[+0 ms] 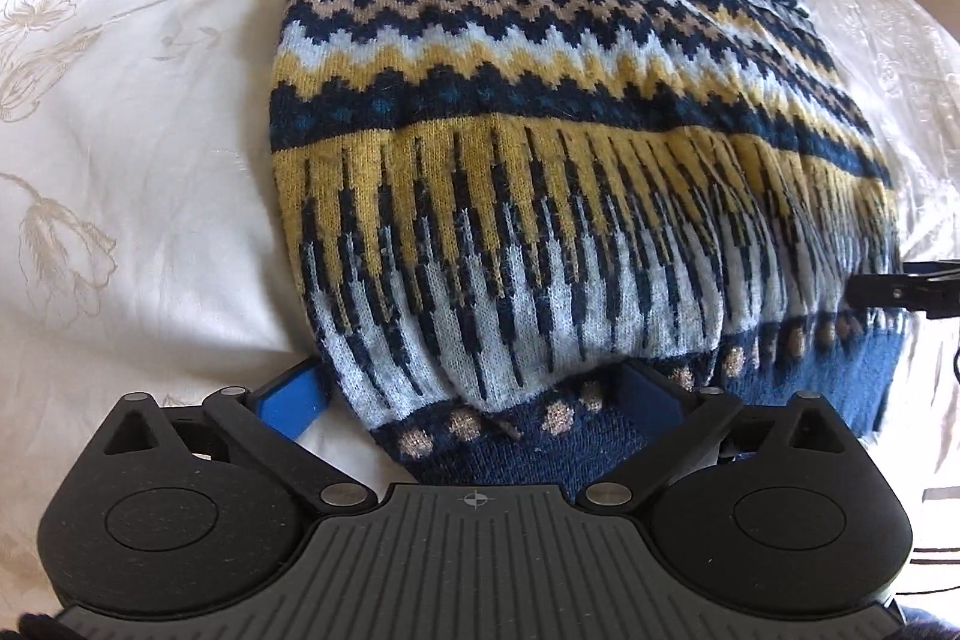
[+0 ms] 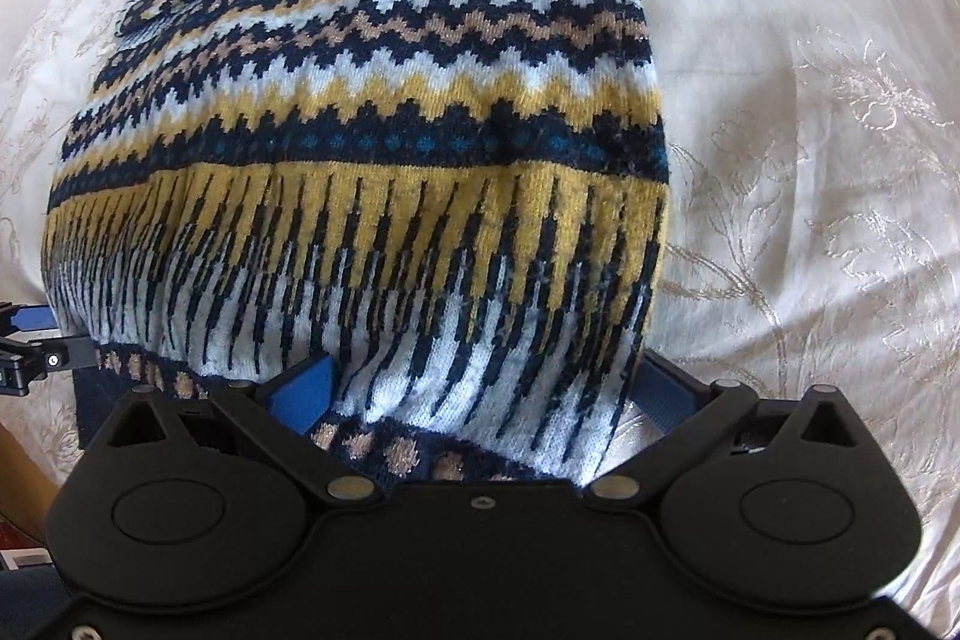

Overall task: Fold small clothes
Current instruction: 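Move both tools down to the navy ribbed hem of the sweater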

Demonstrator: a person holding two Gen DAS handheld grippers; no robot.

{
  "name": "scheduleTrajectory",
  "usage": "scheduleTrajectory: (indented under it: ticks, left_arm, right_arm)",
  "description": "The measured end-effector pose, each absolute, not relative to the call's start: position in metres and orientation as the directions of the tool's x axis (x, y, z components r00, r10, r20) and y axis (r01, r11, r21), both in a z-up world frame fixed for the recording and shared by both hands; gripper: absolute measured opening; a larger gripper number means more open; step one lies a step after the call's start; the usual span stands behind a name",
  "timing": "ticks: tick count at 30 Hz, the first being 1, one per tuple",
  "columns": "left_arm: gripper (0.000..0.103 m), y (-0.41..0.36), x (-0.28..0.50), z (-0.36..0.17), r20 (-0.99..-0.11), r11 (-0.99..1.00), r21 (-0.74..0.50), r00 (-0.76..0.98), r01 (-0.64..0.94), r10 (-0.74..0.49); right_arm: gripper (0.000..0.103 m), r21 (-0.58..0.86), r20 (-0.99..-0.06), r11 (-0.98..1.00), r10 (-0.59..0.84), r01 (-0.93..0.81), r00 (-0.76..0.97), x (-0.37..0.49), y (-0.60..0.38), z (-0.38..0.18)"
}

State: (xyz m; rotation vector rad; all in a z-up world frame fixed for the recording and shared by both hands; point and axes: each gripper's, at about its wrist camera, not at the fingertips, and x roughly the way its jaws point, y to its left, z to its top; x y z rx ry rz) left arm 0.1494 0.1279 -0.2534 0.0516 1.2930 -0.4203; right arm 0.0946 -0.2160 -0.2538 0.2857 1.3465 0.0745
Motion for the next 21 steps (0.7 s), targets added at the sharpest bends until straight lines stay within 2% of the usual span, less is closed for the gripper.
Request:
scheduleTrajectory:
  ticks: [12, 17, 20, 21]
  left_arm:
    - [0.103, 0.115, 0.123, -0.257, -0.908, 0.954, -0.069, 0.378, 0.293, -0.181]
    - [0.103, 0.110, 0.125, -0.258, -0.919, 0.962, -0.046, 0.365, 0.269, -0.146]
    - [0.101, 0.115, 0.121, -0.253, -0.915, 0.966, -0.062, 0.373, 0.250, -0.155]
    - [0.097, 0.115, 0.117, -0.252, -0.911, 0.969, -0.064, 0.381, 0.240, -0.155]
  right_arm:
    - [0.103, 0.215, -0.903, 0.973, 0.165, 0.086, 0.397, 0.064, -0.209, -0.263]
    - [0.103, 0.217, -0.900, 0.974, 0.174, 0.065, 0.399, 0.060, -0.208, -0.262]
    - [0.103, 0.231, -0.893, 0.971, 0.190, 0.055, 0.408, 0.058, -0.210, -0.258]
    - [0.103, 0.234, -0.888, 0.971, 0.193, 0.050, 0.417, 0.057, -0.210, -0.257]
